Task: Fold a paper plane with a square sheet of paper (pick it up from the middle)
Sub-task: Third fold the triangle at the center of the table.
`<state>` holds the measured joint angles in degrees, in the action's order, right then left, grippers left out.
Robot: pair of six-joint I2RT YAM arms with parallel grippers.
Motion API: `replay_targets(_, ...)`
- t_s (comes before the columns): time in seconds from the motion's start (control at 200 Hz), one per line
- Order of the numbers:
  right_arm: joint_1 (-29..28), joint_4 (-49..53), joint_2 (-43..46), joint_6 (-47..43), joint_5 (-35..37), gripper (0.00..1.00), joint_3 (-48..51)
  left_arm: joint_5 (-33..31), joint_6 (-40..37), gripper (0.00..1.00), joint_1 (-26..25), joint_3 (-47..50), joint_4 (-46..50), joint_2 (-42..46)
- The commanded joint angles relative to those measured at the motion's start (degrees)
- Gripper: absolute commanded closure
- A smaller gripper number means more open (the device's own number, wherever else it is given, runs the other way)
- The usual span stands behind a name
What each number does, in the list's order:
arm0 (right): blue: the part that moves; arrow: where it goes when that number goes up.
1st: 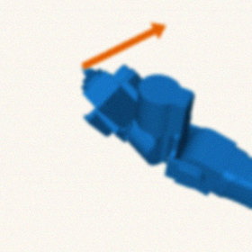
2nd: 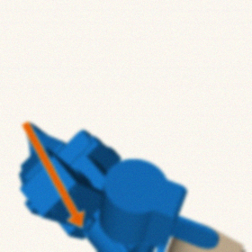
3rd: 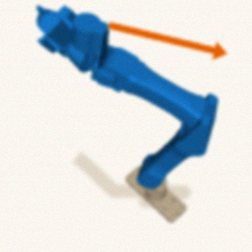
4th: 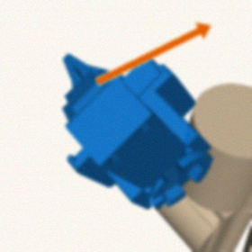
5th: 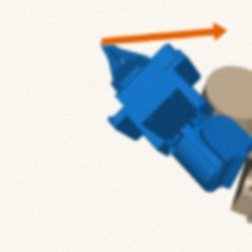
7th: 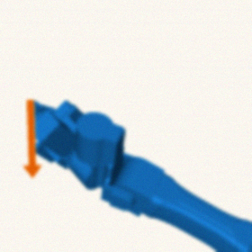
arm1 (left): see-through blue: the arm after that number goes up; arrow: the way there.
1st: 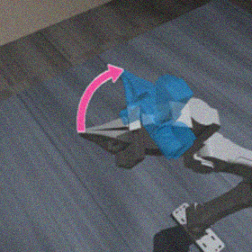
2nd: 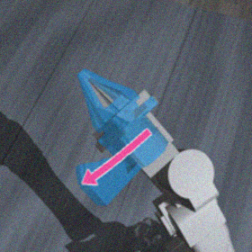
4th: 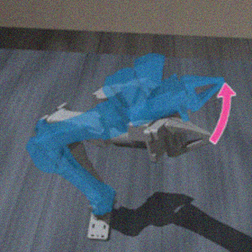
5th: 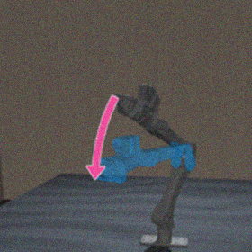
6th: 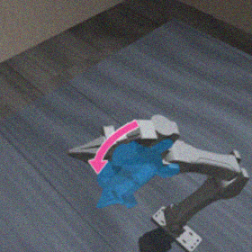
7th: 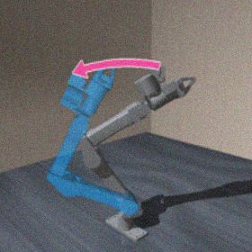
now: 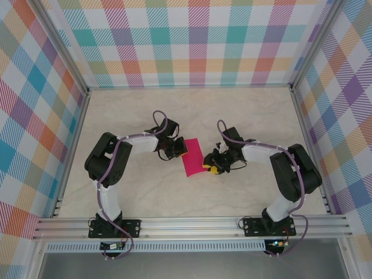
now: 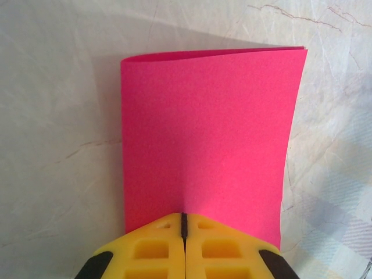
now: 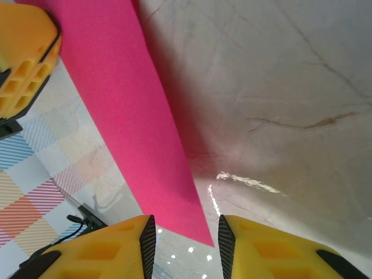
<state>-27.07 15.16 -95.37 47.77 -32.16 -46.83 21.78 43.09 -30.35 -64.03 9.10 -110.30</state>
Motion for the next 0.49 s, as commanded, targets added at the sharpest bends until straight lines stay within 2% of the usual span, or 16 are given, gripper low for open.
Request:
replay_targets(0.0,-0.4,0.8,-1.5,0.1,0.3,0.62,-2.1,-0.7,-1.0,0.93,-0.2,-0.4,2.8,2.6)
replay_targets(0.14,-0.5,1.1,-2.9,-2.4,-2.0,0.62,-3.5,-0.7,-1.1,0.93,-0.2,-0.1,3.0,4.2)
replay_targets(0.49,-1.0,-0.4,-2.9,-1.6,-5.4,0.65,-2.2,-0.8,-1.3,0.93,-0.2,-0.8,3.6,3.4)
